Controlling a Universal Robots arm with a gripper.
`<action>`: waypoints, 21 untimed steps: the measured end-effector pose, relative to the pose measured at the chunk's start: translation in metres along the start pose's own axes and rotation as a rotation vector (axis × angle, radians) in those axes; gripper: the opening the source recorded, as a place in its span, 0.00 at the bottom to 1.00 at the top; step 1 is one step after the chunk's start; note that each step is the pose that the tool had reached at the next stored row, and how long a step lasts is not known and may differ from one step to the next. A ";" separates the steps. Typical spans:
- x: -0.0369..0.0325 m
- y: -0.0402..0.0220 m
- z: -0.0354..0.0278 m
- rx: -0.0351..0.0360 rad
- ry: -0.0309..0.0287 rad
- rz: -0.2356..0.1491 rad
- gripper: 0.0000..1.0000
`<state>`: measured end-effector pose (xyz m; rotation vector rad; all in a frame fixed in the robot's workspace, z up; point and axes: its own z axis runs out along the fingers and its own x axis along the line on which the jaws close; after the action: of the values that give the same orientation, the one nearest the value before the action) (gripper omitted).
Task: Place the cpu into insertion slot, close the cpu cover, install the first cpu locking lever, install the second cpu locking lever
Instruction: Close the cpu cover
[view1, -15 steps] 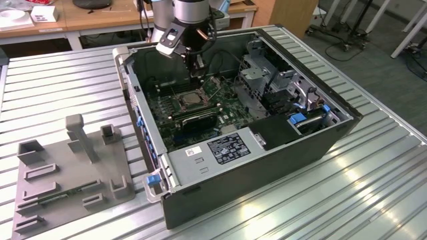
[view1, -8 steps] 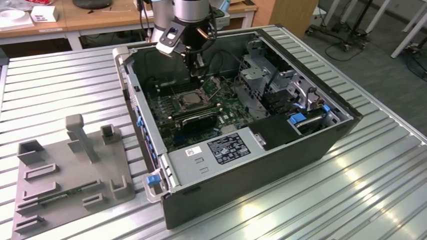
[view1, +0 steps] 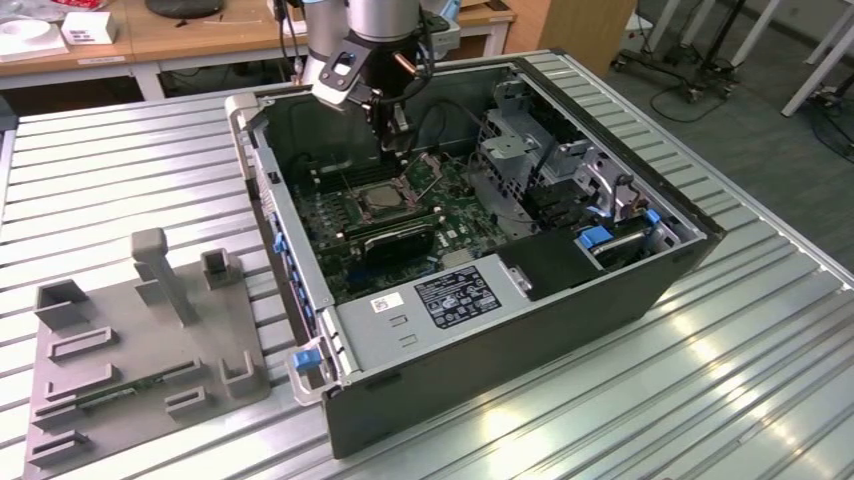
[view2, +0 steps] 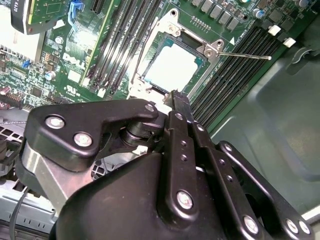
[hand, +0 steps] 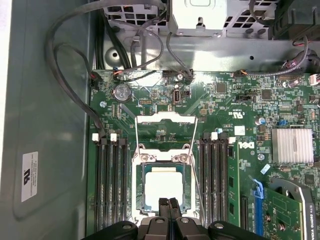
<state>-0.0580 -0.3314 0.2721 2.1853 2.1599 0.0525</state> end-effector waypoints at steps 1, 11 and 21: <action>0.0000 0.0000 -0.0006 0.0000 0.0000 0.000 0.11; -0.0001 0.0010 -0.0036 0.0001 0.0000 0.000 0.11; -0.0001 0.0027 -0.0035 0.0001 0.0000 0.000 0.11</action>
<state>-0.0556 -0.3314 0.2758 2.1853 2.1599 0.0524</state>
